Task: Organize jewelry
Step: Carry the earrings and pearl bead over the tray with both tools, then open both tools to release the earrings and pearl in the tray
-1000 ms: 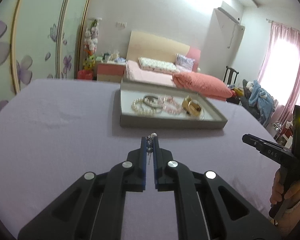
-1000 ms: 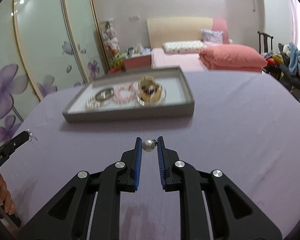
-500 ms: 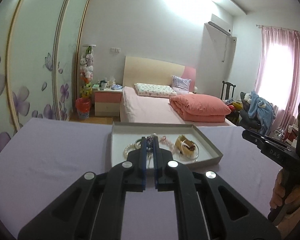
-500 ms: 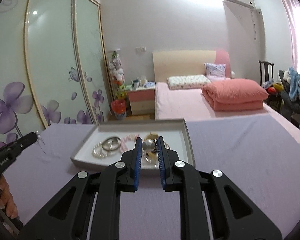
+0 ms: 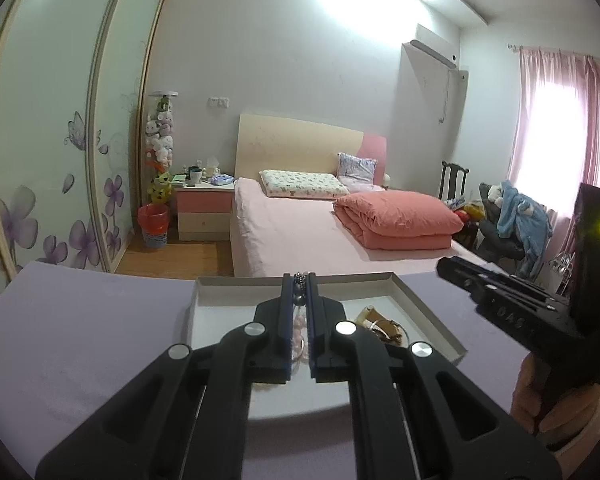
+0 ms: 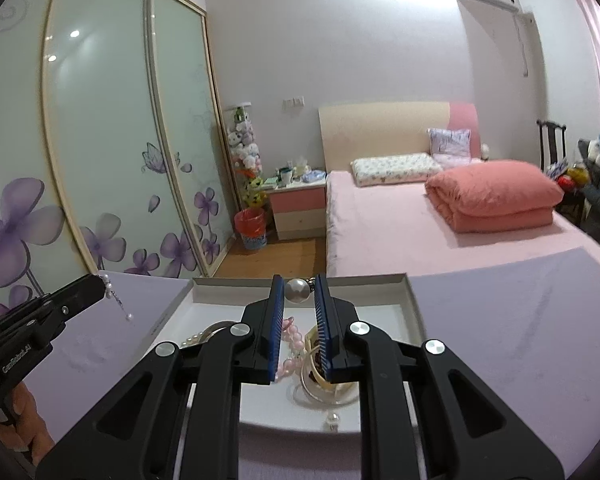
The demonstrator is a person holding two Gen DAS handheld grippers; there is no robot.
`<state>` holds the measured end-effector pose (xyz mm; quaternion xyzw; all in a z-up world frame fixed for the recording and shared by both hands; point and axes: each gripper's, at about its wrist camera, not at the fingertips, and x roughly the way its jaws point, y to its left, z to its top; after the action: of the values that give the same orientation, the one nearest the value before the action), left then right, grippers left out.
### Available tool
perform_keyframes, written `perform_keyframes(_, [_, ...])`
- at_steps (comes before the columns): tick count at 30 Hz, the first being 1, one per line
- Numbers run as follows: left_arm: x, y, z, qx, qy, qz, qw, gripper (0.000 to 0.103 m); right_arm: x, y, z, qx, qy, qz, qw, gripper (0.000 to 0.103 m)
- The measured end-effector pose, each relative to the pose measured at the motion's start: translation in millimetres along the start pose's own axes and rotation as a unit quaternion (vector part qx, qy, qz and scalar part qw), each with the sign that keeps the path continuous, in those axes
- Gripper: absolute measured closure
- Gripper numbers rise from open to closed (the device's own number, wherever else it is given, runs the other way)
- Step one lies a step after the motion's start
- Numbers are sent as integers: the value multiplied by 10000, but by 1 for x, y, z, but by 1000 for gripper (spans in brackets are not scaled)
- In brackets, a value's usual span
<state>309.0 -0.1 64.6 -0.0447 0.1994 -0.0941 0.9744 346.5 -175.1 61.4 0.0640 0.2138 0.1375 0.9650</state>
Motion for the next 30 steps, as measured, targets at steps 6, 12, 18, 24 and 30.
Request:
perform_keyframes(6, [29,2,-2,-36,163,8,9999,96,25,-15,-9,401,258,207,9986,82])
perform_keyframes(12, [49,8,-13,-190,329,-56,9993,96,23,-21,-18,500,275,154,9983,71])
perform_keyframes(18, [70,15,-28,-345,500,-156,9980,96,26,-30,-15,631,232,96,9977,63])
perform_keyframes(24, [88,23,-36,-516,672,-94,9964,79,34,-30,-17,588,300,52,9978,63])
perform_keyframes(30, [90,29,-38,-590,697,-107,9958,68,37,-27,-18,537,329,25,9980,59])
